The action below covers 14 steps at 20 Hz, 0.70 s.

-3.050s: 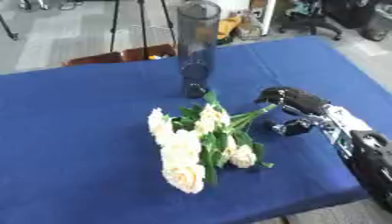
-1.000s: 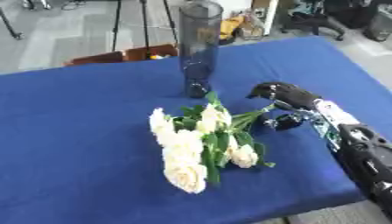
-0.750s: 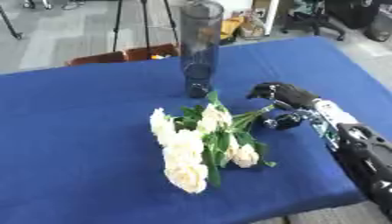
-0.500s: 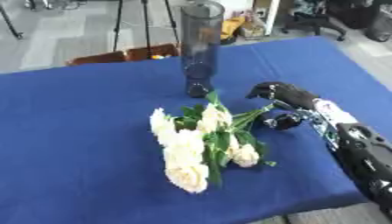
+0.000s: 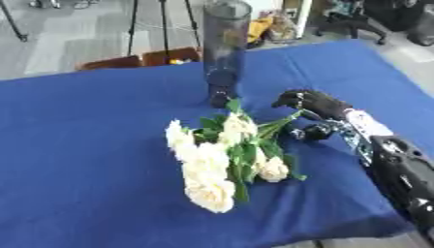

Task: Arrange flowers into the vase.

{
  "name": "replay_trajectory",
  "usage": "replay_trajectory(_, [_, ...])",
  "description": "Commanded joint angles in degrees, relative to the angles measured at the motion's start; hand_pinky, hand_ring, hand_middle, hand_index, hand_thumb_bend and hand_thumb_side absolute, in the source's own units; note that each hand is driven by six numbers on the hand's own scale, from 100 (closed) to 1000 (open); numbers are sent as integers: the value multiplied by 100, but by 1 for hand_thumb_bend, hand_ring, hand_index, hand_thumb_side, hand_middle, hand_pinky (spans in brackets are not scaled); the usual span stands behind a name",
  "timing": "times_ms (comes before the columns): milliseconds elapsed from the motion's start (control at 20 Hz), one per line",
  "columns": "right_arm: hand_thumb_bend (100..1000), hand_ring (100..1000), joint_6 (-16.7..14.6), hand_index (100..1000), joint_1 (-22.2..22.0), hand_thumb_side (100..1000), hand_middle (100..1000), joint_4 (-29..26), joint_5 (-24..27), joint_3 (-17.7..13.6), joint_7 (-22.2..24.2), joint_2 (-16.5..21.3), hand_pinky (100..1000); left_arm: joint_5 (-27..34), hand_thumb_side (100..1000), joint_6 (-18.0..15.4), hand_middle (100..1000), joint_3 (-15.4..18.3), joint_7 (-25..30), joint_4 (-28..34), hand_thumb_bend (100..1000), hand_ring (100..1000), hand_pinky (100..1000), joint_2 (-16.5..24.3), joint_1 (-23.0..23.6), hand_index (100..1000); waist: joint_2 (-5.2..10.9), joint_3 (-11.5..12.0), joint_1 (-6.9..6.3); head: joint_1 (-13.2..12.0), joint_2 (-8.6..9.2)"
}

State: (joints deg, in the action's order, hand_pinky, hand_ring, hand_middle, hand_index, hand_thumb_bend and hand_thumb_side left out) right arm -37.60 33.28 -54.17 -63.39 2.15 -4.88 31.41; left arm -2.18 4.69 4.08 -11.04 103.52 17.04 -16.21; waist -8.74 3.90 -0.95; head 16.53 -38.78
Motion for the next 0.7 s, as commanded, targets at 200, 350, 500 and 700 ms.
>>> replay_trajectory(200, [121,867,70,867,121,310,732,-52,-11,6,-288,-2,827,13,771,-9,512,3,11,69,401,540,492,59,-94,690,-13,4,-77,8,8])
replay_trajectory(350, [100,863,97,866,131,350,723,-32,-4,23,-451,-20,822,14,771,-9,511,3,10,68,400,540,493,59,-93,690,-13,9,-80,10,7])
replay_trajectory(500, [100,855,100,857,149,358,711,-9,-16,50,-562,-39,813,18,772,-9,511,1,12,68,400,539,493,56,-95,690,-12,16,-83,12,6])
replay_trajectory(700, [100,843,106,844,174,357,695,26,-69,88,-673,-69,798,19,771,-10,511,0,15,67,399,539,493,55,-98,690,-10,30,-91,17,7])
